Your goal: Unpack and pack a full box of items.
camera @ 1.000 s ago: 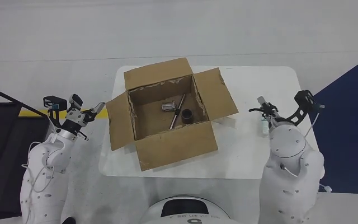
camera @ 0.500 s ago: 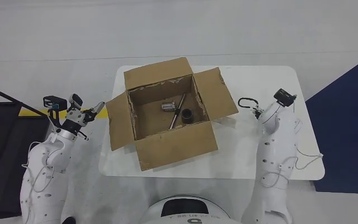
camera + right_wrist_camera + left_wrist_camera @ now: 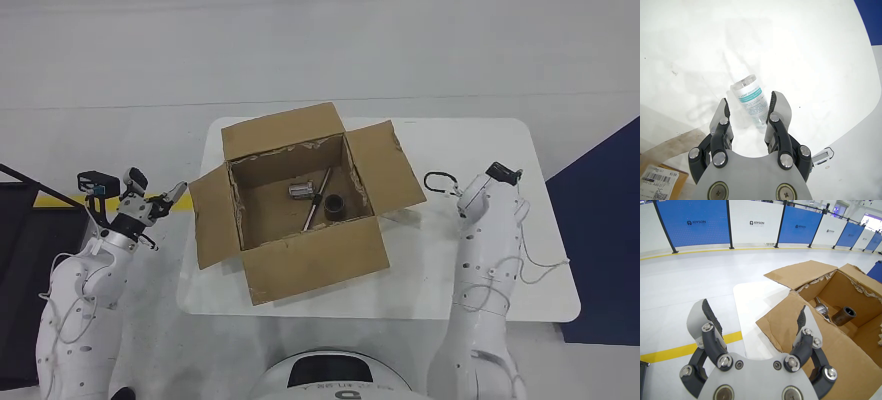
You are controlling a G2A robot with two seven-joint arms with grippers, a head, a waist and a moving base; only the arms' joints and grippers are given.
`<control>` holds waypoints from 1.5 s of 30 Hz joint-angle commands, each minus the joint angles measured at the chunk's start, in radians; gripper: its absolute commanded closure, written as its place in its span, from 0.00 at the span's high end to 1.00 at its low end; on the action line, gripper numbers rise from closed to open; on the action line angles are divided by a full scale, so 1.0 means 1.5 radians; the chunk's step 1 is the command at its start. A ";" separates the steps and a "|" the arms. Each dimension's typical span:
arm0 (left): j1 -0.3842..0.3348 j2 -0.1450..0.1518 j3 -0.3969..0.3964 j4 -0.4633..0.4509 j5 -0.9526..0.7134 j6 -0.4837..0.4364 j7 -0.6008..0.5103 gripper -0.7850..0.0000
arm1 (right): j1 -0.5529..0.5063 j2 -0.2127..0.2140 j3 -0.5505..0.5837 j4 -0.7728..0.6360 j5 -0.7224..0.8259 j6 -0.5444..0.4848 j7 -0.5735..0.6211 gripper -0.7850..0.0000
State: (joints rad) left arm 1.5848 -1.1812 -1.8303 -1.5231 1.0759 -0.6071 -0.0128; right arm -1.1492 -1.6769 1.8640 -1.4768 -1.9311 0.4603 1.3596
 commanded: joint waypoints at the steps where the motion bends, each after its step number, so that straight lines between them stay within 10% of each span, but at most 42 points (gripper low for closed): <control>1: 0.000 0.000 0.000 0.000 0.000 0.000 0.000 1.00 | 0.002 -0.001 0.001 0.010 -0.011 -0.001 0.001 0.44; 14: 0.000 0.000 0.000 0.000 0.000 0.000 0.000 1.00 | 0.023 -0.013 0.020 0.070 -0.056 0.009 -0.009 0.39; 19: 0.000 0.000 0.000 0.000 0.000 0.000 0.000 1.00 | 0.030 -0.017 0.030 0.082 -0.056 0.013 -0.013 0.00; 22: 0.000 0.000 0.000 0.000 0.000 0.000 0.000 1.00 | 0.026 -0.021 0.044 0.044 -0.017 0.028 -0.028 0.00; 31: 0.000 0.000 0.000 0.000 0.000 0.000 0.000 1.00 | -0.033 -0.040 0.093 -0.195 0.345 0.092 -0.144 0.00; 37: 0.000 0.000 0.000 0.000 0.000 0.000 0.000 1.00 | -0.074 -0.051 0.101 -0.281 0.688 0.011 -0.163 0.00; 45: 0.000 0.000 0.000 0.000 0.000 0.000 0.000 1.00 | -0.059 -0.051 -0.031 -0.248 0.775 -0.048 -0.178 0.00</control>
State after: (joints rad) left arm 1.5848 -1.1812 -1.8303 -1.5231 1.0759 -0.6071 -0.0128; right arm -1.2428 -1.7538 1.8548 -1.8557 -0.7629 0.3883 1.0997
